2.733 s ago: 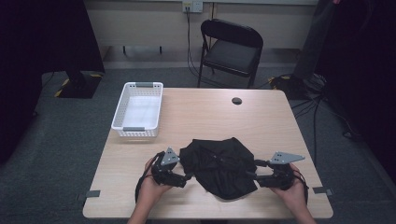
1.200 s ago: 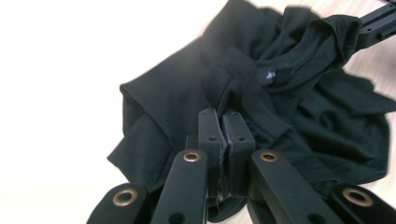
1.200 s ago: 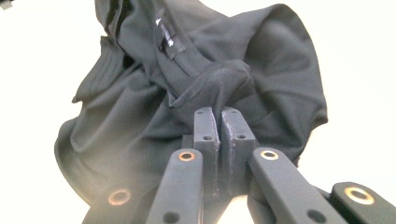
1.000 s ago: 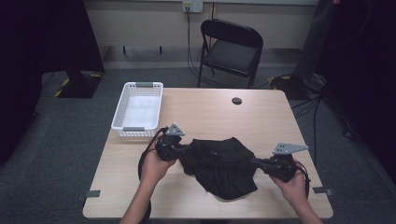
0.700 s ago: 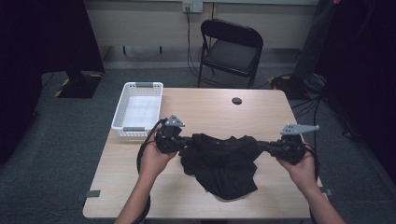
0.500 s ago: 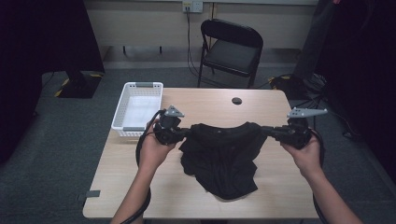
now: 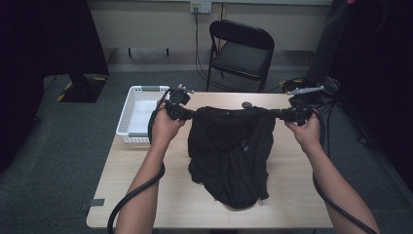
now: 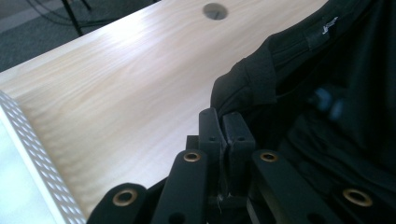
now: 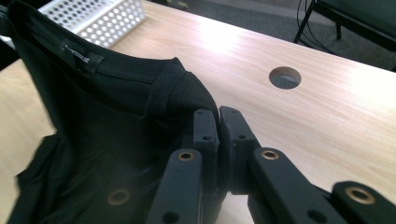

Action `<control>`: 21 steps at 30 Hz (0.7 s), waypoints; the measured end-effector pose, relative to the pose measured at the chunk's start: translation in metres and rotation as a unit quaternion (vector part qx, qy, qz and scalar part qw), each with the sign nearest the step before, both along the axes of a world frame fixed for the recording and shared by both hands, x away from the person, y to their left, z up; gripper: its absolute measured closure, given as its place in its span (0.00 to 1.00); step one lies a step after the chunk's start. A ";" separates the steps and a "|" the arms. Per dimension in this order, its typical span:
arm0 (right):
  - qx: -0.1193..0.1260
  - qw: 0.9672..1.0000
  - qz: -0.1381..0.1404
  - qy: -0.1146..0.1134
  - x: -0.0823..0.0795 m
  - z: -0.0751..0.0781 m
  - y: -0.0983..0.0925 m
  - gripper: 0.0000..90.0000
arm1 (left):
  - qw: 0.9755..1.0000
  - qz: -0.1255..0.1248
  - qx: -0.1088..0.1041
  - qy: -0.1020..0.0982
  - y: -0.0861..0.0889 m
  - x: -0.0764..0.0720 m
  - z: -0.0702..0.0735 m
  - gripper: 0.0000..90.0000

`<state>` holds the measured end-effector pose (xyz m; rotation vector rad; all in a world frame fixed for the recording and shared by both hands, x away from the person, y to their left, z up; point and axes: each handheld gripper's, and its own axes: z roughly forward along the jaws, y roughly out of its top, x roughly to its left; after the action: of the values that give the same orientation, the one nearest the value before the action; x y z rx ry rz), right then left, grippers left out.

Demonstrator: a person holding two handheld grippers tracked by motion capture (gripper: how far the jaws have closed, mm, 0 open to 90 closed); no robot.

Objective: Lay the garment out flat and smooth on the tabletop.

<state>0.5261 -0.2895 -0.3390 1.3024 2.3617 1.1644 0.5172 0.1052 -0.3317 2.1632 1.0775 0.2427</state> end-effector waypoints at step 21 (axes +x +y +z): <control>-0.031 0.998 -0.032 -0.044 0.076 -0.042 0.029 0.18 | 0.997 0.056 0.034 -0.049 -0.025 0.080 -0.061 0.17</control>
<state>0.6020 -0.2602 -0.3810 1.2698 2.2593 1.0986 0.5970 0.0805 -0.3930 2.1288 1.1516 0.4370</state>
